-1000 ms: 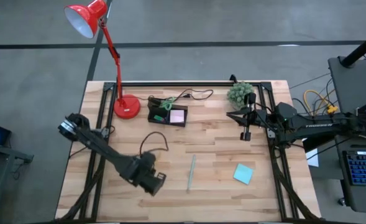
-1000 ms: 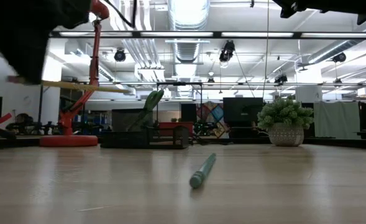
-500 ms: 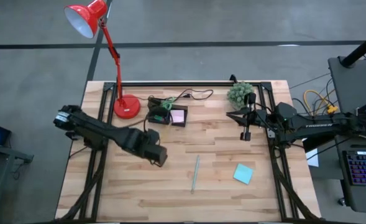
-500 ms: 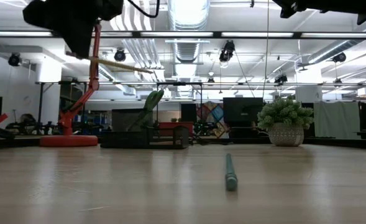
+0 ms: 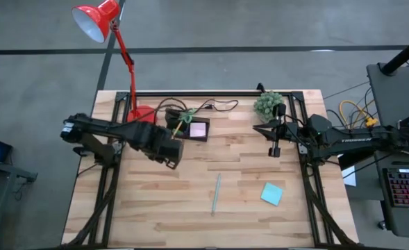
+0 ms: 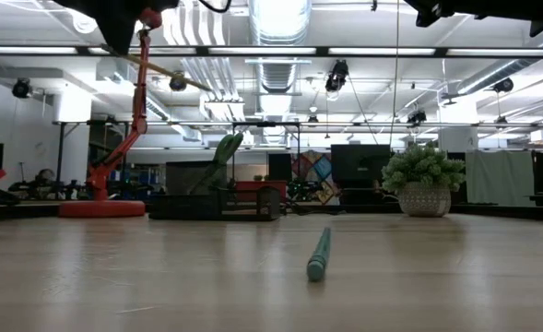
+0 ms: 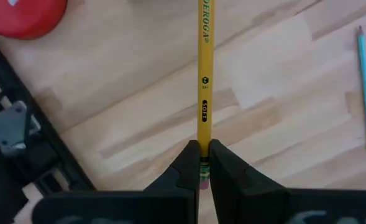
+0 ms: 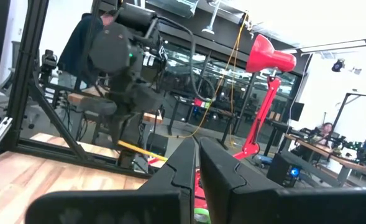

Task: Pick and place office supplies into organizer
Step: Put the yellow pencil into the black mesh desk organizer

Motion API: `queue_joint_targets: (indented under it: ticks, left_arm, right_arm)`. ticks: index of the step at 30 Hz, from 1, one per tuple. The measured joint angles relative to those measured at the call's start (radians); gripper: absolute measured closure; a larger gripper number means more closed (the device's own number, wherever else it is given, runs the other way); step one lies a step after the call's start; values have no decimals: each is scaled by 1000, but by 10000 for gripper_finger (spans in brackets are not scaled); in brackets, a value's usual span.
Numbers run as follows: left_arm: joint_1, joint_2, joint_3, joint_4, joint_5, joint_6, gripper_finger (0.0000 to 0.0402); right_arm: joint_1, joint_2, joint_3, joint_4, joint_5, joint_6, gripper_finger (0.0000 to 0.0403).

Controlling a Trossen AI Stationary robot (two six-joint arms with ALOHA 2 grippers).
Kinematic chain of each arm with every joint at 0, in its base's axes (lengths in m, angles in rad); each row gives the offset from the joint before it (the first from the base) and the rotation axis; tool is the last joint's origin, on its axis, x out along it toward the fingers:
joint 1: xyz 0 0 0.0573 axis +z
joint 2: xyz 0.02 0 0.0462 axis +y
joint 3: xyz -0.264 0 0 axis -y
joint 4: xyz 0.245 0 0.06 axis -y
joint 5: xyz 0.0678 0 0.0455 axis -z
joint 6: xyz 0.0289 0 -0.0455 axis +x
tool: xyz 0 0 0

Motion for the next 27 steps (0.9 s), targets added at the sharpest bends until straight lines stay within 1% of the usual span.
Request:
queue_joint_targets:
  ticks: [3,5,13,17,20,24,27]
  left_arm:
    - [30,5,-6,6,-5,31,400]
    - [45,4,-7,2,-33,57,400]
    - [63,4,-3,4,-210,200,400]
    - [72,4,-15,3,-295,231,400]
    - [73,4,-18,6,-404,272,400]
    - [72,4,-18,50,-630,312,400]
    - [73,4,-23,115,-739,395,400]
  right_arm:
    - [0,0,0,0,0,-1,390]
    - [0,0,0,0,0,0,390]
    - [0,0,0,0,0,-1,390]
    - [0,0,0,0,0,0,390]
    - [0,0,0,0,0,0,390]
    - [0,0,0,0,0,0,390]
    - [0,0,0,0,0,0,390]
